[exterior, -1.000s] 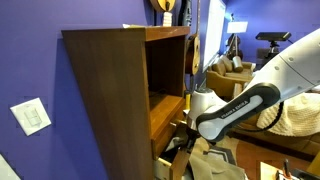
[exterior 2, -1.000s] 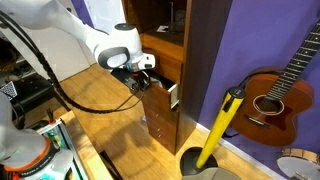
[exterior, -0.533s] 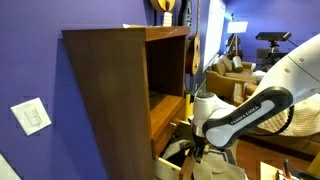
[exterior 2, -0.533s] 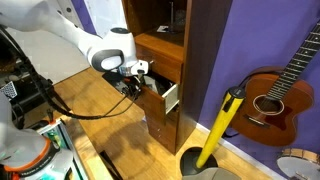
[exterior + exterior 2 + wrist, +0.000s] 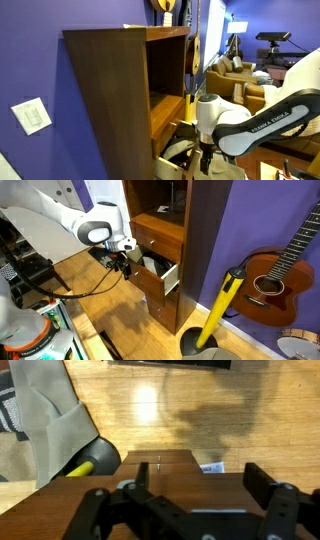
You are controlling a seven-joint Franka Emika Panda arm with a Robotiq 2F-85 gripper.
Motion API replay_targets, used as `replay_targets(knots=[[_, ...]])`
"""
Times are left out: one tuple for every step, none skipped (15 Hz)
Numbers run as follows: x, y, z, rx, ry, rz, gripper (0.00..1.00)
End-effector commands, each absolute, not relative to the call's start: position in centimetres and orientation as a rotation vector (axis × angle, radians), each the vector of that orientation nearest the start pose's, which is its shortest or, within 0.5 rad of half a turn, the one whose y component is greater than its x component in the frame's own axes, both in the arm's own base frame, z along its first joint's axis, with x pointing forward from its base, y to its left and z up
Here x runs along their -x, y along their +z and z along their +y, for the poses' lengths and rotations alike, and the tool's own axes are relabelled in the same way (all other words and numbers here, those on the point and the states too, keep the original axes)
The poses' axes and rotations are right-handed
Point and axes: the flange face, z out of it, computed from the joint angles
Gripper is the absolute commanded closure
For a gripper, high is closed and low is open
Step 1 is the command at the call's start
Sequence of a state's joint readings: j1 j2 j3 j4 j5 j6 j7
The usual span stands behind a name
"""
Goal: Open the drawer and take the book out
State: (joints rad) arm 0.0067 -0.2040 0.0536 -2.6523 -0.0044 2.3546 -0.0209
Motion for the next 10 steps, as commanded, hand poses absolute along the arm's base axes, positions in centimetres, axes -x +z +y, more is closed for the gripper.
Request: replay_targets(knots=[[-38.9, 33.7, 1.8, 3.213, 0.073, -0.126, 0.0], [-38.9, 34.8, 1.7, 3.218, 0.036, -0.134, 0.0], [-38.9, 35.9, 1.5, 3.233, 0.006, -0.135, 0.0], [-39.0, 36.9, 1.2, 3.24, -0.03, -0.138, 0.0], [-39.1, 37.8, 0.9, 3.253, -0.075, -0.141, 0.0], [-39.4, 38.7, 0.6, 3.26, -0.124, -0.149, 0.0], [-39.7, 39.4, 0.1, 3.268, -0.177, -0.156, 0.0], [-40.2, 40.0, -0.4, 3.282, -0.216, -0.159, 0.0], [-40.7, 40.3, -1.0, 3.278, -0.261, -0.162, 0.0], [-41.4, 40.5, -1.6, 3.279, -0.305, -0.156, 0.0]])
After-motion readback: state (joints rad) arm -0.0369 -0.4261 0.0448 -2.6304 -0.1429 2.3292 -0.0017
